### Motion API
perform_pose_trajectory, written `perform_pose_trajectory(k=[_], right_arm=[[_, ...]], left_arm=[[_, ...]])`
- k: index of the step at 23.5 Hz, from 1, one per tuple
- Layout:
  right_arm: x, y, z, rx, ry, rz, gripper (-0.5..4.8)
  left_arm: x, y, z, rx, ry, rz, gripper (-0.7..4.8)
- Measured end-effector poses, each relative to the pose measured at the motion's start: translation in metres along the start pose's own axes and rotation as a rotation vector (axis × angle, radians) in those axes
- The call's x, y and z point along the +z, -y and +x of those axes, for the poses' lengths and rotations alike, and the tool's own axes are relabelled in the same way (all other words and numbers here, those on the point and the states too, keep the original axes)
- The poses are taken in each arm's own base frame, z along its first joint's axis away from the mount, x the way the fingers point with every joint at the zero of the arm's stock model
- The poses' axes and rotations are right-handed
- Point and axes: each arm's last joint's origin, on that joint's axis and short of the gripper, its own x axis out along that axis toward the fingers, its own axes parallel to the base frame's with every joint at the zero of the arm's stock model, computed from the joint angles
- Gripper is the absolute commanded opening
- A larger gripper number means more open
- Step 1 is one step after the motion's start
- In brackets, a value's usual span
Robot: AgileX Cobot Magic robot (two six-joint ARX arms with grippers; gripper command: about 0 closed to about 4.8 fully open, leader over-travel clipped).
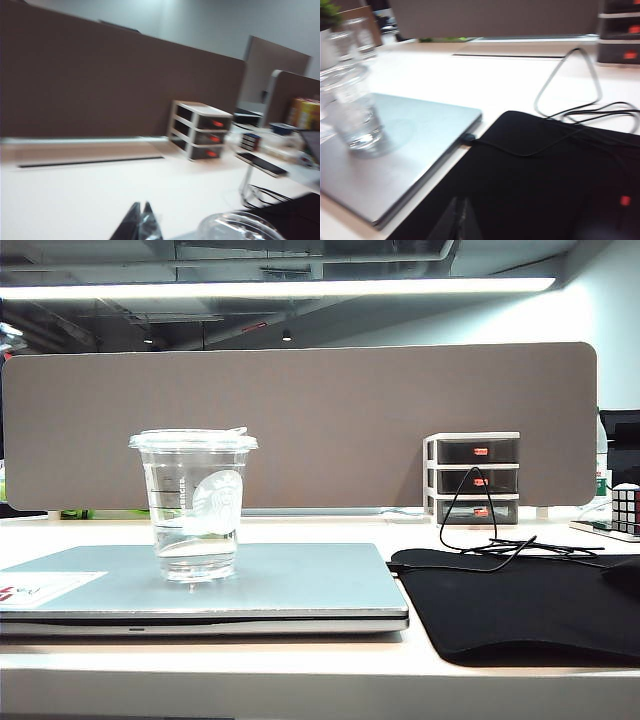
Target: Pick up the coffee cup and place it over the laptop.
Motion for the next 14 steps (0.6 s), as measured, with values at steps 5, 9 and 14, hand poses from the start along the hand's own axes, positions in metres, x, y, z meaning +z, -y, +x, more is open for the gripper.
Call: perform_pose_trajectory(k=[5, 9, 14], right_arm=[[0.002, 0.003, 0.000, -0.105, 0.023, -0.005, -0.06], [0.005, 0.004, -0.001, -0.161, 0.057, -0.039, -0.06], [0.005, 0.006, -0.001, -0.219, 0.061, -0.063, -0.06]], left_arm=[[0.008, 0.011, -0.015, 0.081, 0.066, 0.045, -0.04], [0.007, 0.013, -0.020, 0.160, 0.010, 0.039, -0.04], [0.008, 0.016, -0.031, 0.319, -0.033, 0.047, -0.04]])
